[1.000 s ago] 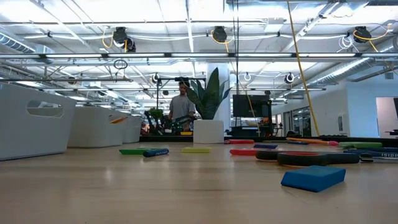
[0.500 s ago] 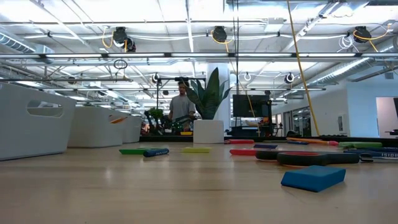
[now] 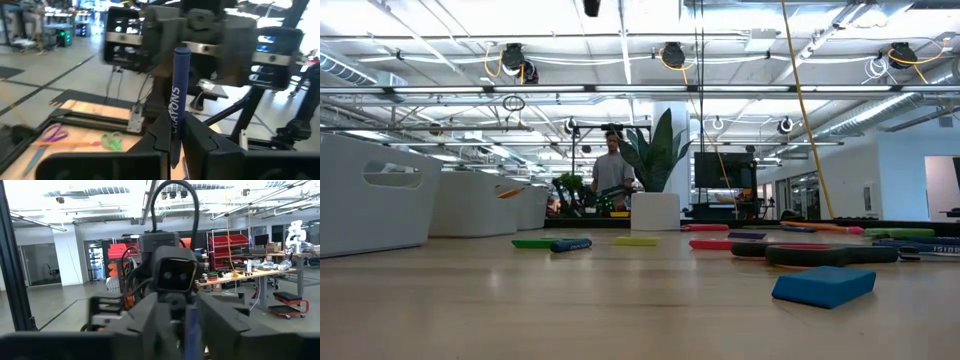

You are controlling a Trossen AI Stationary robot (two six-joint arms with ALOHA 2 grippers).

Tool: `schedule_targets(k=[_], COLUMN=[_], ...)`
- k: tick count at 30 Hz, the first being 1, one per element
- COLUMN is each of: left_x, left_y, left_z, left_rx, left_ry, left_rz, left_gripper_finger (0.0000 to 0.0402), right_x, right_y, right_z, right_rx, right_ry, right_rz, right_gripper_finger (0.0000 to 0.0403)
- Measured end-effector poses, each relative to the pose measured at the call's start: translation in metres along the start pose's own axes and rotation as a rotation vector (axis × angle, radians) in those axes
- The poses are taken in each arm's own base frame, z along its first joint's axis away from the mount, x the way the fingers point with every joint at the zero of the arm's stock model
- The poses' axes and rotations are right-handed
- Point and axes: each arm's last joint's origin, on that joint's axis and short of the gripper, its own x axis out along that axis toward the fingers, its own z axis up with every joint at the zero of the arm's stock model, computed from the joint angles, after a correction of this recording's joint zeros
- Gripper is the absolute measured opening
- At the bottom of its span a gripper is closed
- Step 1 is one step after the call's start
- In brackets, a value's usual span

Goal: Sort crayons/erasers/pens/pencils in bins
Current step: Put the blue crayon into the top gray bin

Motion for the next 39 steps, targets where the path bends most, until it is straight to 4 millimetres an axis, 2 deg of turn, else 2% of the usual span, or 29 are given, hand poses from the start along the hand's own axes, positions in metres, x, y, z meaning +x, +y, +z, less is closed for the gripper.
schedule_targets(k=[5,8,12,16,22,26,32,39], left_x=[-0.030,-0.060,-0.100,-0.123,-0.139,-0.144,-0.146,-0.144], left_y=[0.017,0.034,0.070,0.117,0.188,0.218,0.239,0.243], left_z=[0.000,-0.002,-0.014,-0.033,-0.075,-0.102,-0.130,-0.138], left_rx=[0.011,0.016,0.002,-0.051,-0.187,-0.255,-0.346,-0.407], left_ry=[0.156,0.301,0.544,0.767,1.045,1.177,1.274,1.274], left_rz=[0.116,0.274,0.580,0.807,0.989,1.016,1.015,1.032], left_gripper_finger=[0.0020,0.0020,0.0020,0.0020,0.0020,0.0020,0.0045,0.0056], right_x=[-0.002,-0.002,-0.004,-0.008,-0.015,-0.016,-0.003,0.017], right_y=[-0.001,-0.003,-0.005,-0.006,-0.009,-0.010,-0.005,0.001], right_z=[0.000,-0.009,-0.022,-0.034,-0.051,-0.073,-0.122,-0.184], right_rx=[0.024,0.004,0.011,0.001,-0.022,-0.044,-0.063,-0.159], right_ry=[0.021,0.110,0.238,0.368,0.542,0.697,0.882,1.038], right_rz=[-0.048,-0.094,-0.106,-0.121,-0.140,-0.117,0.055,0.308], right_gripper_finger=[0.0212,0.0249,0.0276,0.0276,0.0268,0.0268,0.0267,0.0267])
